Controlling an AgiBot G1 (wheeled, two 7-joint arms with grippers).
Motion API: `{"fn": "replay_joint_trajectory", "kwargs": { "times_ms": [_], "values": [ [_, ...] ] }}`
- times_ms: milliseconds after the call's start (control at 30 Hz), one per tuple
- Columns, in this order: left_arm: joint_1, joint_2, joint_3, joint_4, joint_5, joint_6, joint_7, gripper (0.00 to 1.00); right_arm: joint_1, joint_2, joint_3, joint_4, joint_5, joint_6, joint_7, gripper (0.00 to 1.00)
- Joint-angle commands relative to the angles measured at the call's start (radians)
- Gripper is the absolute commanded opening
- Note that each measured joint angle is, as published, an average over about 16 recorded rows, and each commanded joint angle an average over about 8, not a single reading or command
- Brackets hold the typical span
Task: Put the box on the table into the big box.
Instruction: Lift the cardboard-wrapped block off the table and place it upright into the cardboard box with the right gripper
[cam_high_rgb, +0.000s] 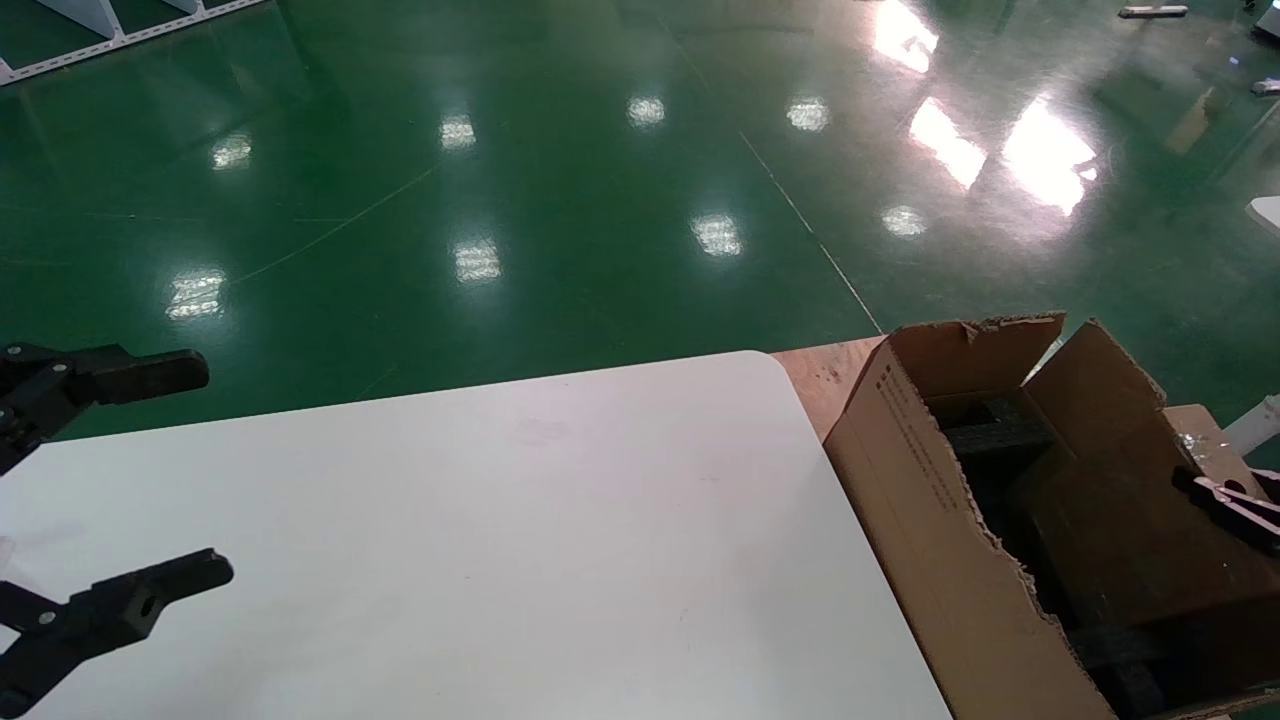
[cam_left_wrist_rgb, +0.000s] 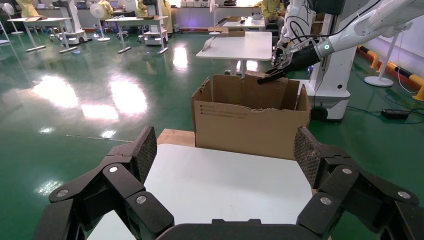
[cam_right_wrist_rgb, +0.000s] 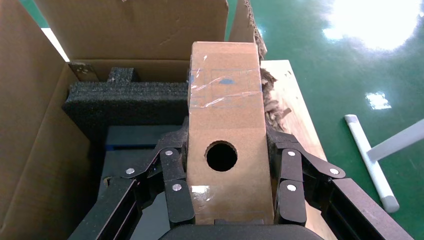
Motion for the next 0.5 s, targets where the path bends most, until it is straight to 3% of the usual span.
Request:
{"fn": "replay_joint_trajectory", "kwargs": {
  "times_ms": [33,500],
  "values": [
    [0.000,0.000,0.000,0.000,0.000,0.000,0.000,1.00,0.002,-0.001,-0.001,-0.007,-0.005,-0.004,0.001,1.00],
    [0.000,0.000,0.000,0.000,0.000,0.000,0.000,1.00,0.000,0.000,-0.001,0.001,-0.002,0.001,-0.001,1.00]
  ]
}}
